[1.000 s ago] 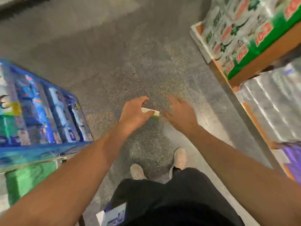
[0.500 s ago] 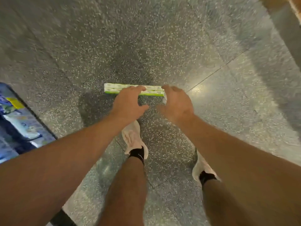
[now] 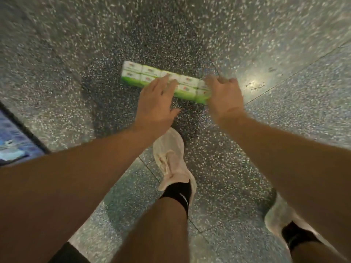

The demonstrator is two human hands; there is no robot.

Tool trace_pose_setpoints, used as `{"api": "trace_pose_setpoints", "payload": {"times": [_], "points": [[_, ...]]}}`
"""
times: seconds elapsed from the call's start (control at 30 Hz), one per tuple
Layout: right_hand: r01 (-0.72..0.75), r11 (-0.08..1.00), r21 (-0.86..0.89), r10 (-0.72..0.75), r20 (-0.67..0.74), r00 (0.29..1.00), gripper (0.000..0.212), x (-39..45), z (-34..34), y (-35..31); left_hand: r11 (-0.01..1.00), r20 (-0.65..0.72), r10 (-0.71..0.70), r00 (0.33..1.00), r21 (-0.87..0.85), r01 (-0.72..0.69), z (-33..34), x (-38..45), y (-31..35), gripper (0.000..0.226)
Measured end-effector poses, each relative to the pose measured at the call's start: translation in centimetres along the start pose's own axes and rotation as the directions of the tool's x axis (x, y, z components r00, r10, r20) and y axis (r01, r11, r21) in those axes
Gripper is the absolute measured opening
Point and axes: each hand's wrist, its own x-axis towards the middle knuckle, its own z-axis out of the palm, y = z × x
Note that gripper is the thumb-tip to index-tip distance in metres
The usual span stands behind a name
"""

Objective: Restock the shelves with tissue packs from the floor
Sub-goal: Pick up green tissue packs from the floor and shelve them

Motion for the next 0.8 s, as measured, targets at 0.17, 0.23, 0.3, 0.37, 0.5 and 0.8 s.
{"api": "trace_pose_setpoints", "payload": {"times": [0.17,0.23,0.3,0.37,0.5,0.8], "points": [[0.041,0.999,0.012,-0.040,-0.069,0.997,0.054,-6.9,-8.8,-1.9,0.999,-0.021,0.037,0.999,-0.007,-0.037,-8.9,-2.5,2.9,0.087],[0.090,0.996,-0.006,-0.090,-0.089,0.992,0.052,-10.0,-14.0,-2.7,1.000,0.005,0.024,1.000,-0.010,-0.024,-14.0,-3.7,4.4,0.086],[0.161,0.986,-0.028,-0.164,-0.108,0.981,0.050,-13.1,-19.8,-3.5,0.999,0.016,0.043,0.999,-0.012,-0.043,-19.6,-5.5,6.0,0.084],[0.229,0.973,-0.021,-0.230,-0.138,0.963,0.051,-16.5,-26.3,-4.3,0.997,-0.017,0.069,0.997,0.021,-0.068,-25.3,-8.0,7.9,0.078],[0.441,0.877,-0.188,-0.462,-0.082,0.883,0.038,-23.5,-38.7,-6.7,0.996,-0.106,-0.038,0.994,0.079,0.047,-36.9,-15.1,12.7,0.059],[0.769,0.561,-0.306,-0.807,0.002,0.590,0.041,-41.8,-54.8,-19.2,0.866,-0.458,-0.489,0.742,-0.154,0.476,-52.8,-42.5,18.9,0.070]]}}
